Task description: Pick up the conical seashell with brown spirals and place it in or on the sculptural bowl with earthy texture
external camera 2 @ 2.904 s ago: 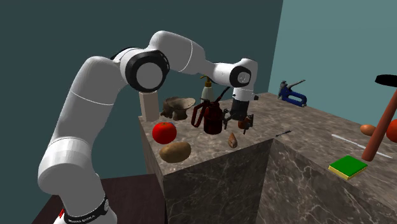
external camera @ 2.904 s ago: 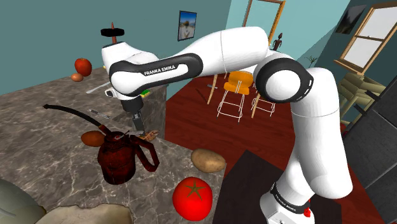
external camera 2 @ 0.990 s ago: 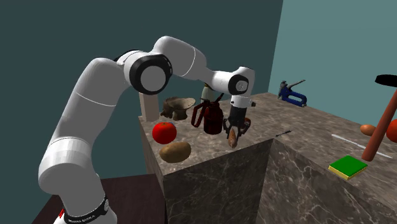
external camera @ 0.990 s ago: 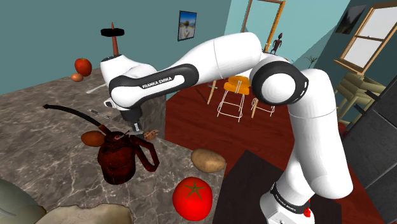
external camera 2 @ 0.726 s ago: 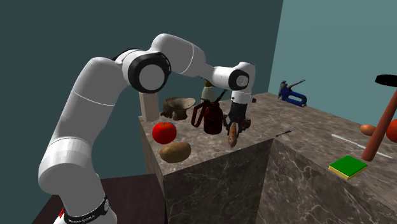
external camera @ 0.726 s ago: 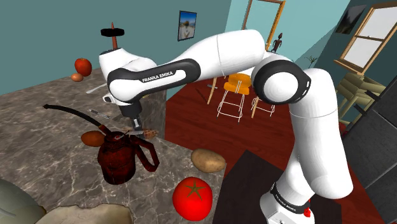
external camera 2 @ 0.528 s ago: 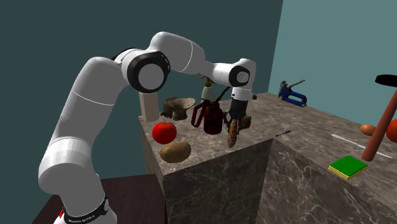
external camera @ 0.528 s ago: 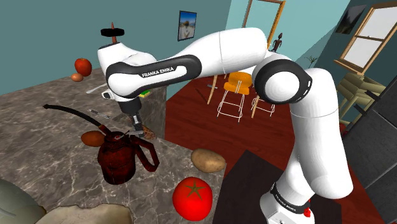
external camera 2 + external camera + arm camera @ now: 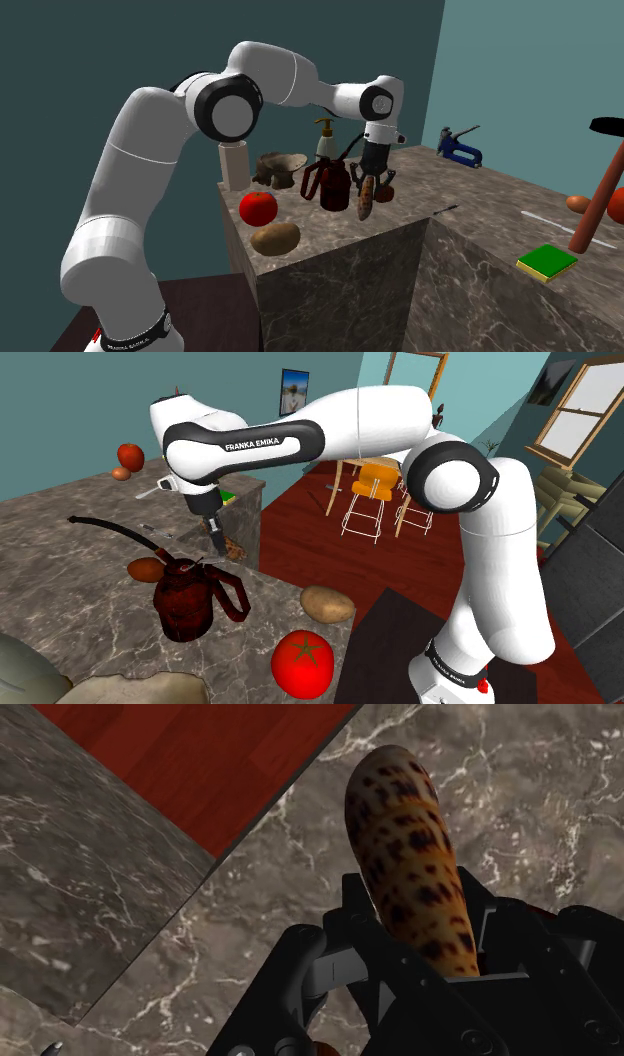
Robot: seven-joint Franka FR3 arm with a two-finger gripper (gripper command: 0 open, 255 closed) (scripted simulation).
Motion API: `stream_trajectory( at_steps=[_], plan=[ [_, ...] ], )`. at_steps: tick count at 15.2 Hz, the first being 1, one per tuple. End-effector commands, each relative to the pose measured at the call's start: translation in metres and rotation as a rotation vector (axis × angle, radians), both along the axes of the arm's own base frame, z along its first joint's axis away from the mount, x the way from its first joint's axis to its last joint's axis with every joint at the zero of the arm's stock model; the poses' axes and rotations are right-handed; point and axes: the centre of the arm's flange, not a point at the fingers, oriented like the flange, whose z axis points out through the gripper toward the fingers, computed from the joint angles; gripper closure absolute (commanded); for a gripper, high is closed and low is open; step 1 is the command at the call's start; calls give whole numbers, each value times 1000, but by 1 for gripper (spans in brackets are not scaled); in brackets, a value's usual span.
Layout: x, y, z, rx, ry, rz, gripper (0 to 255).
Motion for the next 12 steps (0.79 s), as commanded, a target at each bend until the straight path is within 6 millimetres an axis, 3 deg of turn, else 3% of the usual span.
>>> stream_trajectory(
  at_steps=[1,12],
  plan=[
    [2,1,10,0,0,0,255],
    [2,1,68,0,0,0,255]
  ],
)
